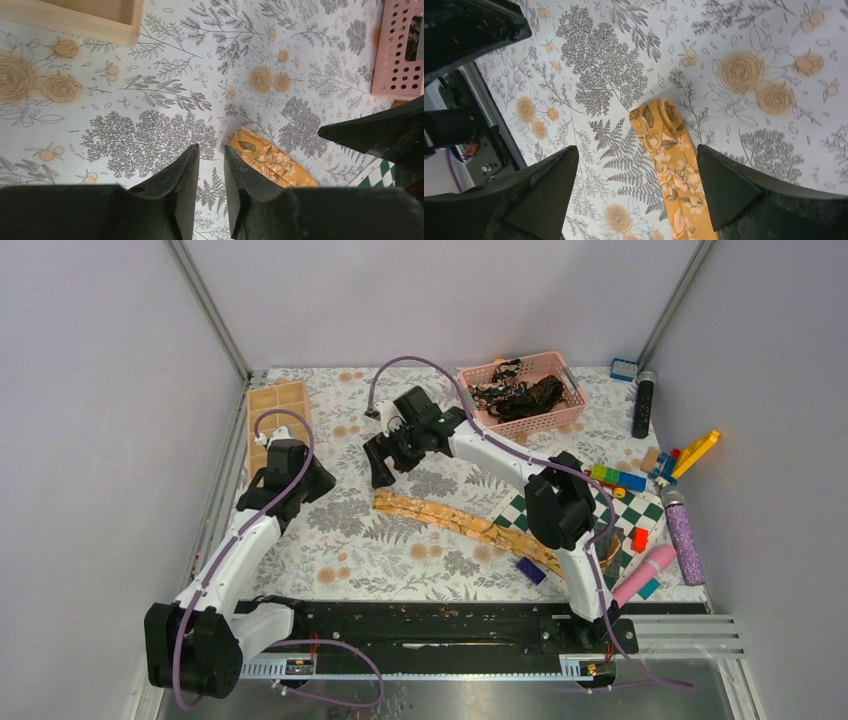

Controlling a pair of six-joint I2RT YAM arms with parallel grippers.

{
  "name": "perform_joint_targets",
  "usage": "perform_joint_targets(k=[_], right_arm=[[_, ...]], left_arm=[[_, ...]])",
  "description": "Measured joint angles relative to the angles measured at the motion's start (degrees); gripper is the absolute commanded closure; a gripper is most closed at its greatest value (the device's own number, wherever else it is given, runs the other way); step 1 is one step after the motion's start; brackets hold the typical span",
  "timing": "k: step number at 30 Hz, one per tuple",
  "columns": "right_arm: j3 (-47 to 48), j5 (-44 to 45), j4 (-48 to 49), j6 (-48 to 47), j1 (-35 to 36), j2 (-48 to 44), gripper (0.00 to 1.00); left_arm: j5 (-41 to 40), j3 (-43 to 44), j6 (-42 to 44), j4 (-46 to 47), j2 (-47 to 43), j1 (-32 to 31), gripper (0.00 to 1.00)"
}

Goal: Roll the ties
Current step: Roll the tie at the center of the board.

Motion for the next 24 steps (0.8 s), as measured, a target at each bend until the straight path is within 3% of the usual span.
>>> perform_joint_targets(k=[7,15,24], right_arm=[[5.31,2.73,-3.93,-10.40,3.72,3.89,0.04],[17.77,10.19,-13.35,-19.32,7.74,14.01,0.03],[21.55,13.66,-18.51,-23.74,8.41,16.52,0.03]], left_arm=[[-1.53,-0.37,-0.87,-2.27,-5.07,3.15,0.57],[-1.64,-0.48,-0.83,-4.20,-6.12,4.98,0.55],[-1.60,-0.48,-0.22,-5.07,-6.82,6.29,0.55]])
